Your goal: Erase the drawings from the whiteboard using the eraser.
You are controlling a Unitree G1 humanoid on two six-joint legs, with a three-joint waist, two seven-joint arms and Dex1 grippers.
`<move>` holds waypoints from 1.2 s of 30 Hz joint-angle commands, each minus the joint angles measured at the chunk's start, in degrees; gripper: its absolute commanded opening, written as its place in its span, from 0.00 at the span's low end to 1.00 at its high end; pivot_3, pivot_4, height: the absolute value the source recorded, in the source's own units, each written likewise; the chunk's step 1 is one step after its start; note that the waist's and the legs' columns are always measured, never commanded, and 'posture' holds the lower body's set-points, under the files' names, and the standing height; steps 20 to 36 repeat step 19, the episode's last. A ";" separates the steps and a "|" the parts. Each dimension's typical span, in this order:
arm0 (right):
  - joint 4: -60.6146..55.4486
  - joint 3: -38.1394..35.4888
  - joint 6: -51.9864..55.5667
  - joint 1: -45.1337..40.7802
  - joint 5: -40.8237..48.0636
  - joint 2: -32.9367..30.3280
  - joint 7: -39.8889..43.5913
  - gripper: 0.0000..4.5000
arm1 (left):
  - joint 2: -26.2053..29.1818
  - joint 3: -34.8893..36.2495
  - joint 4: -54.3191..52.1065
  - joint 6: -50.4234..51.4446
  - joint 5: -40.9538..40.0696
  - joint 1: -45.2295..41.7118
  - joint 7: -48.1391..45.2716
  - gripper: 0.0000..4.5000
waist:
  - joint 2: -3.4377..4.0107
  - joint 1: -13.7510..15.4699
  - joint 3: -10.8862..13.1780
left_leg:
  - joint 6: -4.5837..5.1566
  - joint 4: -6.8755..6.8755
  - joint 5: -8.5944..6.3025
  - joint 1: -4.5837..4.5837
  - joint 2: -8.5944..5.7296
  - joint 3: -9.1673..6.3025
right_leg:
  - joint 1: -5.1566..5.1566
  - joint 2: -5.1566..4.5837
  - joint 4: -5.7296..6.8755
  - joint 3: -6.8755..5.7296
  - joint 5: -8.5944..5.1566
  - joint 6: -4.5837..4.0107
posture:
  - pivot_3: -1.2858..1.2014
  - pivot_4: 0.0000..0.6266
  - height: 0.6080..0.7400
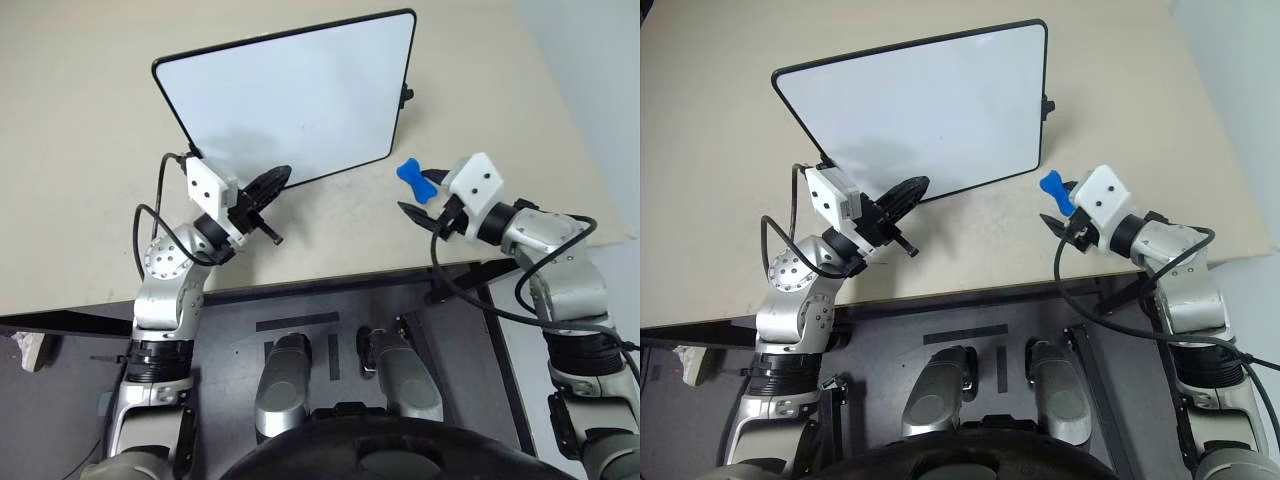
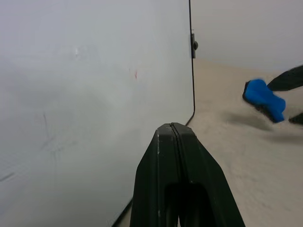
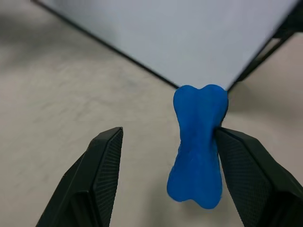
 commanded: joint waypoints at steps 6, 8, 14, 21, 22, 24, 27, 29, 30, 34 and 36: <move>-2.29 -0.98 3.04 2.49 3.74 -0.83 0.74 0.73 | 0.10 0.06 -2.30 0.67 -0.50 -0.05 -0.73 0.00 | 0.00 0.00 0.00 | 0.00 0.00 0.00 0.00 0.00 0.00 | 0.00 0.00 0.00 0.00 0.00 -0.01 | 0.52 0.24 1.00; -3.21 0.02 3.98 3.38 3.86 -1.71 1.40 0.73 | 0.35 0.16 -3.08 1.25 -0.72 0.25 -0.79 0.00 | 0.00 0.00 0.00 | 0.00 0.00 0.00 0.00 0.00 0.01 | 0.00 0.00 0.00 0.00 -0.01 0.02 | 0.52 0.24 1.00; -2.94 -0.66 2.83 3.04 2.97 -2.02 -0.93 0.73 | 0.89 0.56 -3.49 1.89 -0.90 0.27 -1.02 0.00 | 0.00 0.00 0.00 | 0.01 0.01 0.03 0.02 0.00 0.01 | 0.01 0.01 0.01 0.00 -0.10 0.21 | 0.52 0.24 1.00; -4.20 -3.73 3.49 4.06 4.06 -3.49 -1.27 0.73 | 1.13 0.54 -4.21 2.66 -1.05 0.03 -1.01 0.00 | 0.00 0.01 0.00 | 0.02 0.01 0.03 0.02 -0.01 0.01 | 0.02 0.00 0.01 0.00 -0.10 0.22 | 0.52 0.24 1.00; -4.20 -3.73 3.49 4.06 4.06 -3.49 -1.27 0.73 | 1.13 0.54 -4.21 2.66 -1.05 0.03 -1.01 0.00 | 0.00 0.01 0.00 | 0.02 0.01 0.03 0.02 -0.01 0.01 | 0.02 0.00 0.01 0.00 -0.10 0.22 | 0.52 0.24 1.00; -4.20 -3.73 3.49 4.06 4.06 -3.49 -1.27 0.73 | 1.13 0.54 -4.21 2.66 -1.05 0.03 -1.01 0.00 | 0.00 0.01 0.00 | 0.02 0.01 0.03 0.02 -0.01 0.01 | 0.02 0.00 0.01 0.00 -0.10 0.22 | 0.52 0.24 1.00; -4.20 -3.73 3.49 4.06 4.06 -3.49 -1.27 0.73 | 1.13 0.54 -4.21 2.66 -1.05 0.03 -1.01 0.00 | 0.00 0.01 0.00 | 0.02 0.01 0.03 0.02 -0.01 0.01 | 0.02 0.00 0.01 0.00 -0.10 0.22 | 0.52 0.24 1.00; -4.20 -3.73 3.49 4.06 4.06 -3.49 -1.27 0.73 | 1.13 0.54 -4.21 2.66 -1.05 0.03 -1.01 0.00 | 0.00 0.01 0.00 | 0.02 0.01 0.03 0.02 -0.01 0.01 | 0.02 0.00 0.01 0.00 -0.10 0.22 | 0.52 0.24 1.00; -4.20 -3.73 3.49 4.06 4.06 -3.49 -1.27 0.73 | 1.13 0.54 -4.21 2.66 -1.05 0.03 -1.01 0.00 | 0.00 0.01 0.00 | 0.02 0.01 0.03 0.02 -0.01 0.01 | 0.02 0.00 0.01 0.00 -0.10 0.22 | 0.52 0.24 1.00; -4.20 -3.73 3.49 4.06 4.06 -3.49 -1.27 0.73 | 1.13 0.54 -4.21 2.66 -1.05 0.03 -1.01 0.00 | 0.00 0.01 0.00 | 0.02 0.01 0.03 0.02 -0.01 0.01 | 0.02 0.00 0.01 0.00 -0.10 0.22 | 0.52 0.24 1.00; -4.20 -3.73 3.49 4.06 4.06 -3.49 -1.27 0.73 | 1.13 0.54 -4.21 2.66 -1.05 0.03 -1.01 0.00 | 0.00 0.01 0.00 | 0.02 0.01 0.03 0.02 -0.01 0.01 | 0.02 0.00 0.01 0.00 -0.10 0.22 | 0.52 0.24 1.00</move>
